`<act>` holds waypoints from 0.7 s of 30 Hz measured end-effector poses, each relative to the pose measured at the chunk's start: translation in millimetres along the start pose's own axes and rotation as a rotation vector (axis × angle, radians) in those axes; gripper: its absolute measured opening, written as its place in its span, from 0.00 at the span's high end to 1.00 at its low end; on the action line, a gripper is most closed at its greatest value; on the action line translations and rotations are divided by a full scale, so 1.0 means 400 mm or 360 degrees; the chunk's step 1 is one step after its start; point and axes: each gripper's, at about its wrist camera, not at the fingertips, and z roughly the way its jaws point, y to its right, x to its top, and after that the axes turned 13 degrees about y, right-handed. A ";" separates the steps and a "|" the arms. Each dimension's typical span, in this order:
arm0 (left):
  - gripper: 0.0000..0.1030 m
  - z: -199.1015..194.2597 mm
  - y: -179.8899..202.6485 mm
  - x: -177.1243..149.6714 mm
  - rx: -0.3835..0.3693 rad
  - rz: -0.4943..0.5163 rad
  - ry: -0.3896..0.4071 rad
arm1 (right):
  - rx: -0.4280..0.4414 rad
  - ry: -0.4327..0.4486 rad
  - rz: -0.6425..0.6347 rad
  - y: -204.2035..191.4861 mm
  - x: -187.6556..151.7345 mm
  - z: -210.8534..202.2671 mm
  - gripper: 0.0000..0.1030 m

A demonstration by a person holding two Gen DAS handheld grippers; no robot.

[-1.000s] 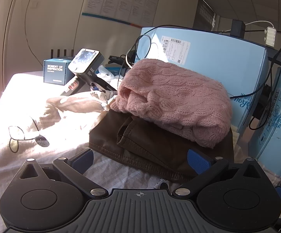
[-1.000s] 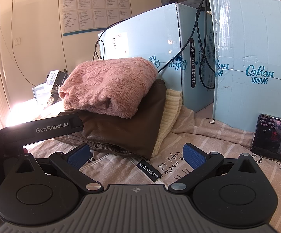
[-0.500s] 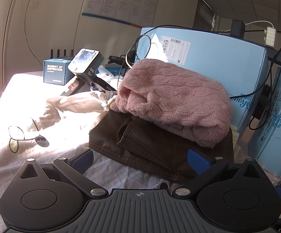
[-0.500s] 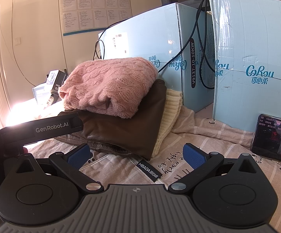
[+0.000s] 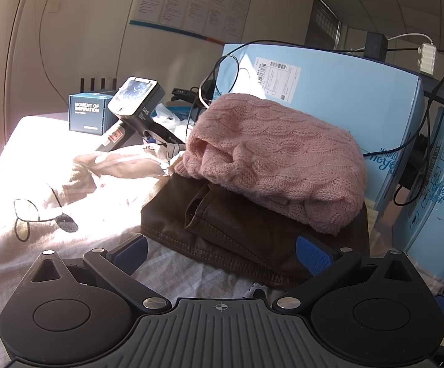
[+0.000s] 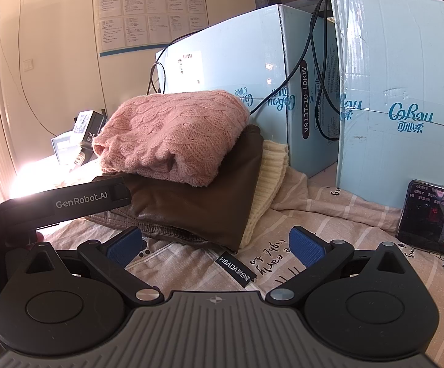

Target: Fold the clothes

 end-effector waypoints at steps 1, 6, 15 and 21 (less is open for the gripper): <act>0.00 0.000 0.000 0.000 0.0000 0.0000 -0.0001 | 0.0000 0.0000 0.0000 0.000 0.000 0.000 0.00; 0.00 0.002 -0.001 0.000 -0.0003 -0.0007 -0.0002 | 0.0001 0.0005 0.0001 0.002 0.002 0.001 0.00; 0.00 0.003 -0.003 0.000 -0.0009 -0.0018 -0.0010 | 0.0050 0.0050 0.0014 -0.001 0.004 -0.009 0.00; 0.00 0.007 -0.006 0.001 -0.0021 -0.0044 -0.0016 | 0.0058 0.0072 0.0016 -0.001 0.010 -0.015 0.00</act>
